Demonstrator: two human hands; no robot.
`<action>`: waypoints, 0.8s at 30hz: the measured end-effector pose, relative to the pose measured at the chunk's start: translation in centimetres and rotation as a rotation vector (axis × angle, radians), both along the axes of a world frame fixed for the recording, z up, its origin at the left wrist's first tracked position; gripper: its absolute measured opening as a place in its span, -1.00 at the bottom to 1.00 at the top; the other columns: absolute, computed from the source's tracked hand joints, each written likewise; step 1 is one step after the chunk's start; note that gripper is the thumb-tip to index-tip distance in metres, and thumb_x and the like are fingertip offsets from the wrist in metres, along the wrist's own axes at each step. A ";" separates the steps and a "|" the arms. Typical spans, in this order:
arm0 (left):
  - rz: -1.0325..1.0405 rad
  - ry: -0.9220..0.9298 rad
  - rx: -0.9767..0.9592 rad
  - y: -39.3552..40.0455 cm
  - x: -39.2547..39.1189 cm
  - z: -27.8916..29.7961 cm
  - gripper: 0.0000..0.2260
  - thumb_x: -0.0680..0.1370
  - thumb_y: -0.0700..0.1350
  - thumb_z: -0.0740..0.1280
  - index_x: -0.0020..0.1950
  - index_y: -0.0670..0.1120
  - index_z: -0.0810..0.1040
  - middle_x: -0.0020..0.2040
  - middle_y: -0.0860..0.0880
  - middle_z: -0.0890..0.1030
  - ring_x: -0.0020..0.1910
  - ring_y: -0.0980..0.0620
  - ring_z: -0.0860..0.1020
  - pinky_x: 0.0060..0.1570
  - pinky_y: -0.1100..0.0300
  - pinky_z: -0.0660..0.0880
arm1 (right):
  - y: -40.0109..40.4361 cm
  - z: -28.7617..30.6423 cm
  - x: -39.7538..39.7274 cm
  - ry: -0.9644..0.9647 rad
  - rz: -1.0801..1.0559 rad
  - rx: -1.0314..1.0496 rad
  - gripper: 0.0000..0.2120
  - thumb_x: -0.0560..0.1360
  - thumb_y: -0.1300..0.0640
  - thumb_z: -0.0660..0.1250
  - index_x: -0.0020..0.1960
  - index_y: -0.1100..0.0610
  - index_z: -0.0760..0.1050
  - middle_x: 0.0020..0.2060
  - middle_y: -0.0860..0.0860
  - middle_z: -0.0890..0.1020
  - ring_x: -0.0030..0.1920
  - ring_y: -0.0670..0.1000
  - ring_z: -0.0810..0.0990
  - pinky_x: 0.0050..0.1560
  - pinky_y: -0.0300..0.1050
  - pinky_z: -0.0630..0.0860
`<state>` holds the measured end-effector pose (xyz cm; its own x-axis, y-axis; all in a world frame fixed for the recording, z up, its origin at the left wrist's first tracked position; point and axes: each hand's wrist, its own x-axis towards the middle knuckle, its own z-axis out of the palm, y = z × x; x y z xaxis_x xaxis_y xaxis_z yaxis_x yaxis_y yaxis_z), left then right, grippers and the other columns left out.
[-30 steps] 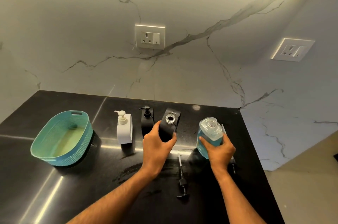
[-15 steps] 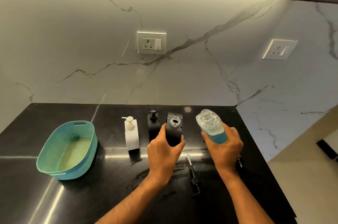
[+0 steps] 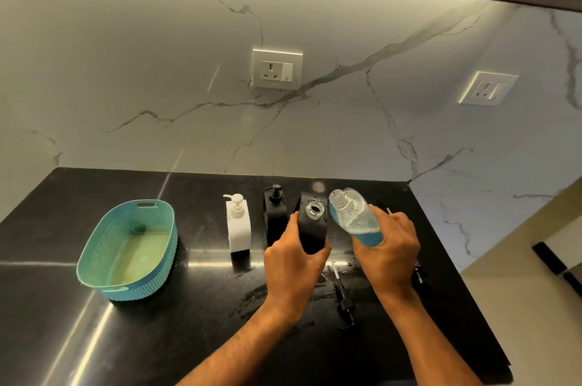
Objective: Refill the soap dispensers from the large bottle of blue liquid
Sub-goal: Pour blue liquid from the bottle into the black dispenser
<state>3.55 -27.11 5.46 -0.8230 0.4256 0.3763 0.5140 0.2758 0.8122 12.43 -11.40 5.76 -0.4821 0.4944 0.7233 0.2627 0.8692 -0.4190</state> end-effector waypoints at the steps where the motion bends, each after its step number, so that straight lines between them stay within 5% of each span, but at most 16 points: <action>1: -0.003 0.000 0.000 -0.1 0.0 0.0 -0.40 0.46 0.05 0.55 0.45 -0.02 0.45 0.08 0.08 0.69 -0.01 0.15 0.67 -0.03 0.42 0.59 | 0.0 0.0 0.0 -0.013 -0.011 0.025 -0.36 0.28 0.04 0.66 0.27 0.26 0.58 0.00 0.12 0.64 0.00 0.01 0.57 -0.18 -0.12 0.61; 12: -0.006 0.019 -0.036 -0.2 0.1 0.0 -0.36 0.45 0.06 0.56 0.47 -0.06 0.44 0.10 0.05 0.69 0.01 0.11 0.68 -0.02 0.48 0.54 | 0.2 0.8 -0.1 -0.082 -0.007 0.170 -0.32 0.23 0.09 0.70 0.26 0.28 0.56 -0.02 0.13 0.61 -0.01 0.00 0.51 -0.21 0.00 0.61; 24: -0.002 0.014 -0.068 -0.4 -0.1 0.2 -0.33 0.43 0.07 0.58 0.46 -0.05 0.43 0.12 0.04 0.69 0.03 0.08 0.68 -0.10 0.69 0.34 | 0.1 2.2 0.1 -0.194 -0.039 0.226 -0.35 0.25 0.10 0.70 0.25 0.30 0.59 0.01 0.18 0.67 -0.05 0.10 0.59 -0.22 -0.16 0.50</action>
